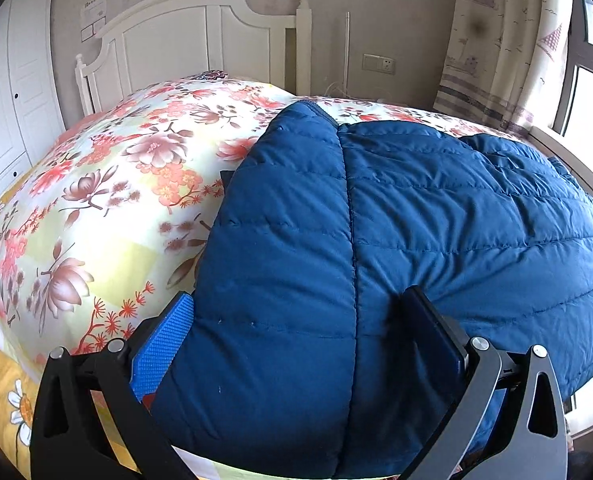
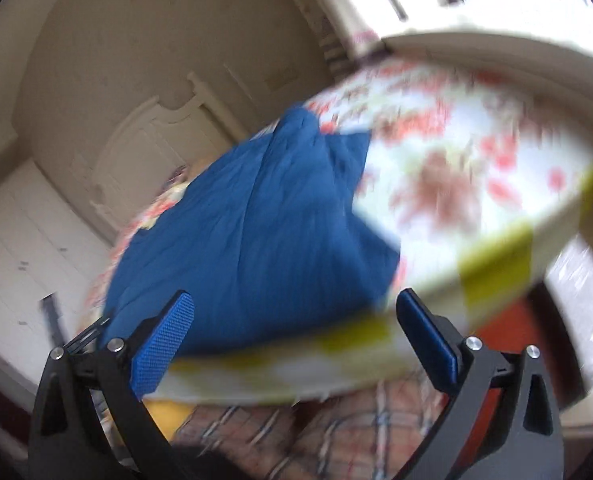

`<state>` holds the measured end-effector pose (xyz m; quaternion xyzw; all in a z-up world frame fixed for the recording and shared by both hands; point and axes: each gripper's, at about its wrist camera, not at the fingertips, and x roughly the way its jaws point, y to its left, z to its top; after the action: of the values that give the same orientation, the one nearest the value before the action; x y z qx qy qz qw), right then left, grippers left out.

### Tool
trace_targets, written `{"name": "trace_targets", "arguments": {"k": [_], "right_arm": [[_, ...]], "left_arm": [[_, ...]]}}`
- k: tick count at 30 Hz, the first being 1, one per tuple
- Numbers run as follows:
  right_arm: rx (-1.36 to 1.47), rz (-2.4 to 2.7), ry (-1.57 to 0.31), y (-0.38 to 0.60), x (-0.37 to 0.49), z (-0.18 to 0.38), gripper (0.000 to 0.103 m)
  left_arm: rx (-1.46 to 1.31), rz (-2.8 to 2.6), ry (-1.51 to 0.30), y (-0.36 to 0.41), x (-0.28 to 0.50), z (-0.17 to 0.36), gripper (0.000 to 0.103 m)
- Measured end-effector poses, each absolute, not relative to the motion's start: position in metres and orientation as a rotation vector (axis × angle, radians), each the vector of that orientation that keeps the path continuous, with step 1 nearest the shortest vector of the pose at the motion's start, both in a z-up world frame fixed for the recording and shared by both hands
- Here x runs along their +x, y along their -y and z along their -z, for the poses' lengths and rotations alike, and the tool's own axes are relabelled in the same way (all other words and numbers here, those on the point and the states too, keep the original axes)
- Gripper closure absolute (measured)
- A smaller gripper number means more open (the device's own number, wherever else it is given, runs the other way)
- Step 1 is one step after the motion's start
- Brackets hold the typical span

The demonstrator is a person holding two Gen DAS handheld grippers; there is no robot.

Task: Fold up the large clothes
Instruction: 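Tuck the jacket edge with the right tool while the left tool holds the bundle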

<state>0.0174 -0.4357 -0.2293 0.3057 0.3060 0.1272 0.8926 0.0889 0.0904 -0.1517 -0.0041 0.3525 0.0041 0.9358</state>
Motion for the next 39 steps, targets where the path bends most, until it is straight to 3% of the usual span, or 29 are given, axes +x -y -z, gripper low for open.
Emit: {"name": "trace_targets", "arguments": {"k": [6, 21, 26, 27, 30, 31, 34, 39], "right_arm": [[0.669, -0.362, -0.662, 0.418, 0.030, 0.252, 0.003], [0.804, -0.387, -0.511, 0.413, 0.084, 0.232, 0.002], [0.651, -0.245, -0.575, 0.375, 0.108, 0.210, 0.003], [0.658, -0.246, -0.563, 0.373, 0.110, 0.209, 0.009], [0.671, -0.208, -0.519, 0.379, 0.108, 0.204, 0.052], [0.680, -0.224, -0.494, 0.383, 0.107, 0.202, 0.058], [0.656, -0.237, -0.449, 0.384, 0.101, 0.196, 0.061], [0.611, -0.259, -0.417, 0.385, 0.099, 0.185, 0.061]], "left_arm": [[-0.007, -0.013, -0.720, -0.089, 0.089, 0.152, 0.004], [-0.034, -0.013, -0.716, -0.089, 0.088, 0.155, 0.004], [-0.032, -0.037, -0.673, -0.072, 0.077, 0.121, 0.009], [-0.012, -0.012, -0.643, -0.060, 0.074, 0.108, 0.009], [0.074, 0.054, -0.599, -0.018, 0.079, 0.083, 0.006], [0.084, 0.076, -0.606, -0.006, 0.088, 0.079, 0.006], [0.123, 0.093, -0.662, 0.033, 0.130, 0.081, 0.006], [0.320, 0.065, -0.748, 0.094, 0.158, 0.129, 0.004]]}}
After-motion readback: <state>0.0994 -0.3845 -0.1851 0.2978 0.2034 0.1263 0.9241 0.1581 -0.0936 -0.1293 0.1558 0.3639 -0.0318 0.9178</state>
